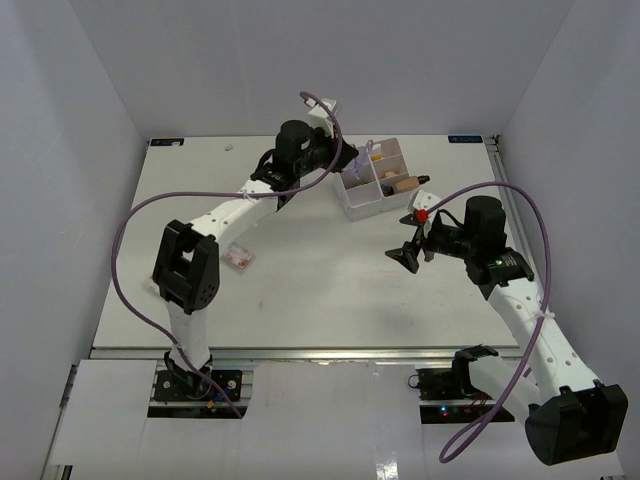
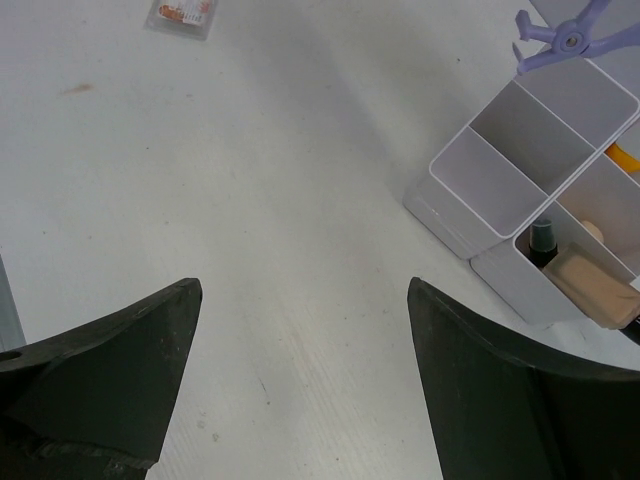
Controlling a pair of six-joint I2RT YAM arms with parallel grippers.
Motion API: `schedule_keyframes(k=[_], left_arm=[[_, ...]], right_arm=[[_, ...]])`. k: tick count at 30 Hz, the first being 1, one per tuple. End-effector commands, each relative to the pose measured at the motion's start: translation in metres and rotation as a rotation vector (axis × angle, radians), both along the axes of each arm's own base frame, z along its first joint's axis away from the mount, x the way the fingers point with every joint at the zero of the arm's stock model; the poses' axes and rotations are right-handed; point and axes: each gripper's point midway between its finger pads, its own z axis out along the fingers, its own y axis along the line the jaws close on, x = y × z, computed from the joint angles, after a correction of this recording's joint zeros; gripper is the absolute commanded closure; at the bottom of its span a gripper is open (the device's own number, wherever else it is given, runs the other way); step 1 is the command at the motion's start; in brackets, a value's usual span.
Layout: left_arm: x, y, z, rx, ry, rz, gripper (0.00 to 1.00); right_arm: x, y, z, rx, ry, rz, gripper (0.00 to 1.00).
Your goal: Organize the makeup
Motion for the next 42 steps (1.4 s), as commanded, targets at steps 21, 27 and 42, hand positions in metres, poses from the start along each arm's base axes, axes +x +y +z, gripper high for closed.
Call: schedule_keyframes(k=[21,27,42], left_arm=[[0.096,-0.004,-0.021,0.272,-0.451,0.031,0.98],[0.099,-0.002,-0.037,0.325,-0.467,0.023,0.93],[0.092,0.001,-0.048,0.325,-0.424,0.017,0.4]], right_arm=[[-0.008,0.002,-0.005,0.031,0.045,0.039,0.1],[-0.007,0.002,-0.008,0.029,0.056,0.04,0.1],[-0.008,0.002,-0.009,0.032,0.059,0.047,0.1]])
